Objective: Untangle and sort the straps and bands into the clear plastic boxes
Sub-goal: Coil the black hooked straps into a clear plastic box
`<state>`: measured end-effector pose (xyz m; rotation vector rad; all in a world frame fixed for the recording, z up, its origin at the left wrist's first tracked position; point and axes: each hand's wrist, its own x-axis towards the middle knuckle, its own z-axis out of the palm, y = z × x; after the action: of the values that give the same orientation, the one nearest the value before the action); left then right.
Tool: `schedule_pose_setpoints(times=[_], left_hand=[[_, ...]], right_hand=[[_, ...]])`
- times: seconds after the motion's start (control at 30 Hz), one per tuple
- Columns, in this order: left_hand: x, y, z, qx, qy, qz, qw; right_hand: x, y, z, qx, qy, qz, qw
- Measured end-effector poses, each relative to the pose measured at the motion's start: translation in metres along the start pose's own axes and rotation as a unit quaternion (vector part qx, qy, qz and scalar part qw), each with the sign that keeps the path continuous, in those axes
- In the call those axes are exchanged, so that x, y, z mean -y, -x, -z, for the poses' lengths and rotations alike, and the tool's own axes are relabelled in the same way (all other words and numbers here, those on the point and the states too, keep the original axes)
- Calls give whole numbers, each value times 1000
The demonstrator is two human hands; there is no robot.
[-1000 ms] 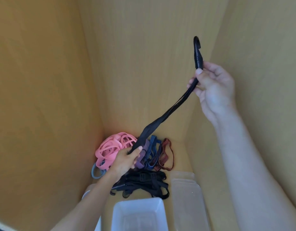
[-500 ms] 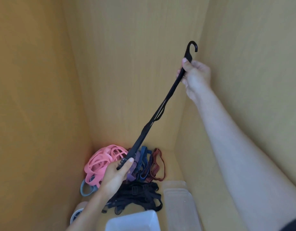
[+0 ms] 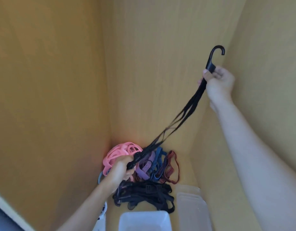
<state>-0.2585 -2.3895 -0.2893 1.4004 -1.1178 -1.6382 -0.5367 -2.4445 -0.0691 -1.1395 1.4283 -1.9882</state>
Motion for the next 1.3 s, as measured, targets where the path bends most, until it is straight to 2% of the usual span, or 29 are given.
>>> schedule_pose_setpoints(times=[0.13,0.37,0.5,0.6,0.8,0.9,1.03,1.17,1.3], left_hand=[[7,19,11,88,88,13,992],[-4,30,-7,162,155,19,974],[-14,45,-16,219,232,27,947],[-13,51,-22,213,236,17,948],[-4,60,-25,166,173,1,971],[1,60,-28,169,192,29,966],[1,70,-34,216,227,52,948],[5,72,-34,222,207,43,952],[5,70,-29,192,178,37,964]], right_hand=[[-19,18,11,39,41,-18,998],[-57,76,9,136,131,-17,982],[-89,141,12,244,129,-37,960],[-110,177,16,262,120,-44,956],[-133,213,24,305,142,-9,942],[-137,221,27,299,114,-48,946],[-146,227,34,288,79,-100,949],[-151,235,38,299,66,-135,942],[-156,234,43,285,83,-136,945]])
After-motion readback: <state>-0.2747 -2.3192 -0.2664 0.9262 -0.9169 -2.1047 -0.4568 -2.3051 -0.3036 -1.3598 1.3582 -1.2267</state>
